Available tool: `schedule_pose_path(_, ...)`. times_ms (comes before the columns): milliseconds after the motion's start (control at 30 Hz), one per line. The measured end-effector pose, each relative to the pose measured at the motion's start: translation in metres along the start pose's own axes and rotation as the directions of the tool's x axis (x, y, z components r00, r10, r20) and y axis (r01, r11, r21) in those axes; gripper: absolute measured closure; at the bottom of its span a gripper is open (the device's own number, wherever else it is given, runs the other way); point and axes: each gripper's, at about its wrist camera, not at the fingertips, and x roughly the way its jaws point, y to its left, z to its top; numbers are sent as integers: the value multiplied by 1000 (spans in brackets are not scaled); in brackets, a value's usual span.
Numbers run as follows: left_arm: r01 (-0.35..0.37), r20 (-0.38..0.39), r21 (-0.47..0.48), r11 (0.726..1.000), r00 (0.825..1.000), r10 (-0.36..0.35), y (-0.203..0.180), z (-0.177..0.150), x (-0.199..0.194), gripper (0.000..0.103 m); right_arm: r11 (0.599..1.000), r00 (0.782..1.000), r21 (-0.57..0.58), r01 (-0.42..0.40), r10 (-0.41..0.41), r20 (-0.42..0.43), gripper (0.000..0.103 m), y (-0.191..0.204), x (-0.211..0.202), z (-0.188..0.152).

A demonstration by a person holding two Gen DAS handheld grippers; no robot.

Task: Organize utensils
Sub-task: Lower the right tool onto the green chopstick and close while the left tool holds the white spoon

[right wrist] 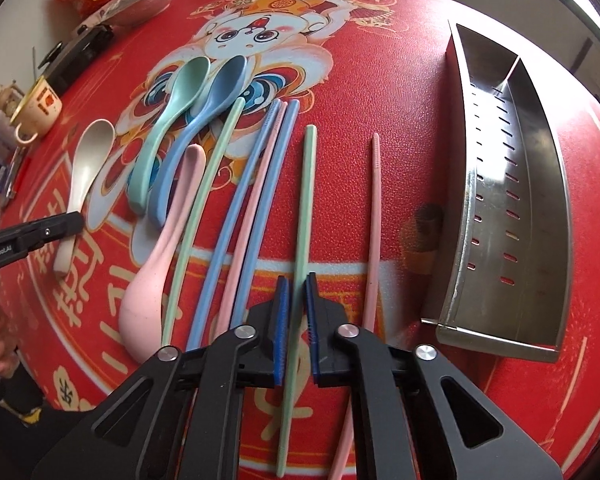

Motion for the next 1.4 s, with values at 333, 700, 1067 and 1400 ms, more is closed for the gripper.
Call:
schedule_pose_path(333, 3, 1, 0, 1000, 1000, -3, 0, 0, 0, 94, 1000, 999, 3, 15, -15, -39, 97, 2, -3, -9)
schedule_pose_path(700, 1, 1, 3, 1000, 1000, -1, -1, 0, 0, 94, 1000, 999, -13, 19, -20, -45, 96, 2, -4, -13)
schedule_pose_path(1067, -2, 3, 5, 1000, 1000, 2, -2, -1, 0, 94, 1000, 999, -9, 11, -11, -40, 96, 1, -4, -14)
schedule_pose_path(1400, 0, 6, 3, 1000, 1000, 0, -1, -1, 0, 94, 1000, 999, -20, 1, -2, -35, 96, 1, -4, -15)
